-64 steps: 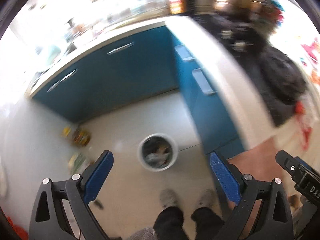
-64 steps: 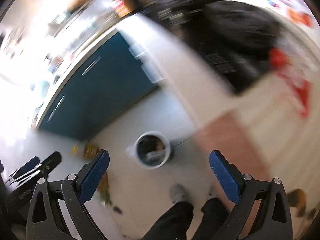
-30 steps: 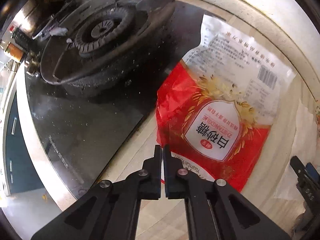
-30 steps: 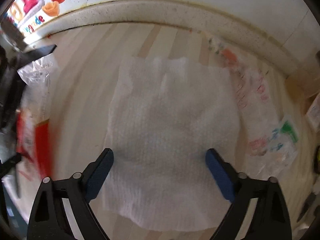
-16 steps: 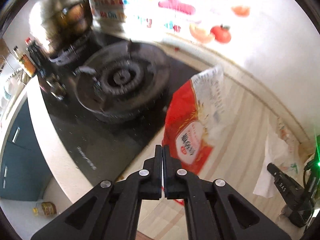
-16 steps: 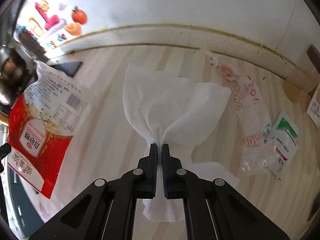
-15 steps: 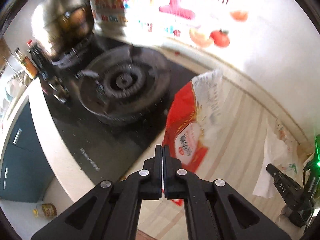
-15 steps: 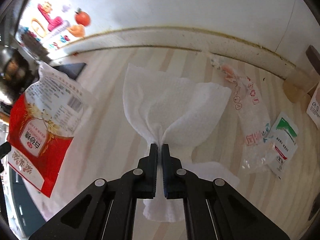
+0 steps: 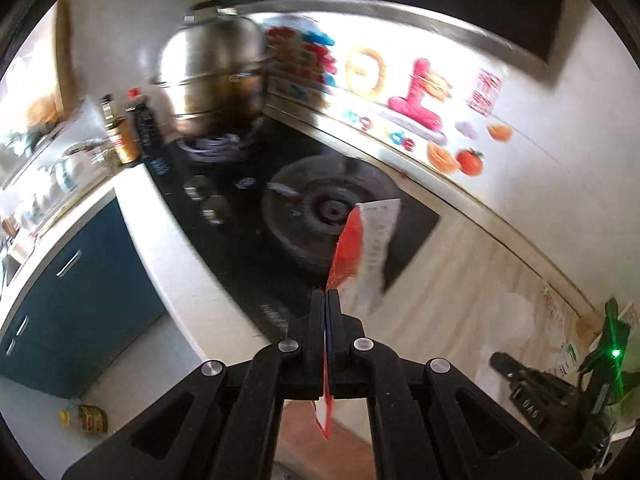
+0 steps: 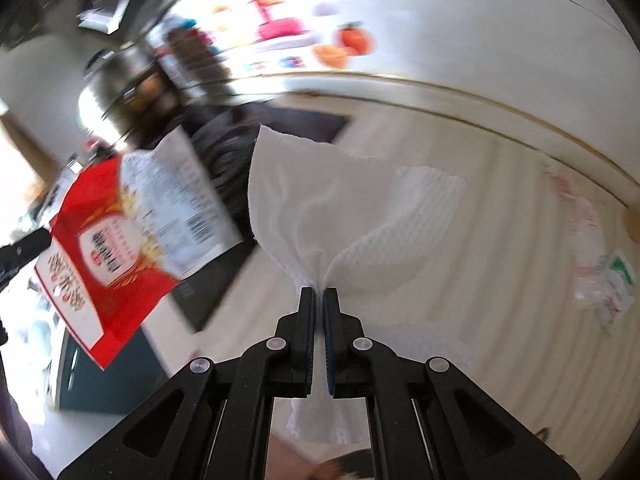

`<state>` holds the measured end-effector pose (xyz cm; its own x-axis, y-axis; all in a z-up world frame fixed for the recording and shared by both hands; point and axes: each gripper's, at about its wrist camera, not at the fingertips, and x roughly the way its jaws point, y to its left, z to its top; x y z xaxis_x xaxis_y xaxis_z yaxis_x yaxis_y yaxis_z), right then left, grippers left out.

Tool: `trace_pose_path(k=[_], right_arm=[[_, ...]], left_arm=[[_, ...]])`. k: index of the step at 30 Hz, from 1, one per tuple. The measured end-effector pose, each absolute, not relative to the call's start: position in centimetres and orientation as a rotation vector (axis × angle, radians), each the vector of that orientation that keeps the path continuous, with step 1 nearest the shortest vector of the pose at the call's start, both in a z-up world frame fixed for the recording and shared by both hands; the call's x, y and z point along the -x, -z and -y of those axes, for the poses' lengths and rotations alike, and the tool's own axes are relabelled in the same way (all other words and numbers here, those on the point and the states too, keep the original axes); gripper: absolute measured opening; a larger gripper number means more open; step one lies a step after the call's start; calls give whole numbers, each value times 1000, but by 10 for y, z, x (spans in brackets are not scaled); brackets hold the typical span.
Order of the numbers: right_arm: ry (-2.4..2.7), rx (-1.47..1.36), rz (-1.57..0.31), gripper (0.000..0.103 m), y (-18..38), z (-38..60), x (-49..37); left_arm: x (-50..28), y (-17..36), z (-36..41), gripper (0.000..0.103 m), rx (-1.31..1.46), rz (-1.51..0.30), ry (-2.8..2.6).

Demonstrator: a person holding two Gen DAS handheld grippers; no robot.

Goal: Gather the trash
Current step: 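Carry the tissue and sugar bag over the white bin and open both tools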

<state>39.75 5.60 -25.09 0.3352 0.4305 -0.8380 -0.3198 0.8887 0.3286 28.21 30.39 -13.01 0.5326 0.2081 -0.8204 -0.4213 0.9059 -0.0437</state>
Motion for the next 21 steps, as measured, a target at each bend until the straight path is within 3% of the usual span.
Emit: trace_pose_path(k=[6,12,17,21], right_arm=[[-679,-58,-1148,4,244,-143,-352],[-853,21,-1213,4,257,-237,-295],[-957,129,-1284,4,294,-312,-235],[-982,226,-1362,4,356,-369,-188]], left_arm=[[-212,115,-370,0,298,-902,-513],[-131,138,-433,0,379,-939,-650],[-62,203,-491,0,499,-1035,-740],[-20,291,-539,0,630,-1123,-782]])
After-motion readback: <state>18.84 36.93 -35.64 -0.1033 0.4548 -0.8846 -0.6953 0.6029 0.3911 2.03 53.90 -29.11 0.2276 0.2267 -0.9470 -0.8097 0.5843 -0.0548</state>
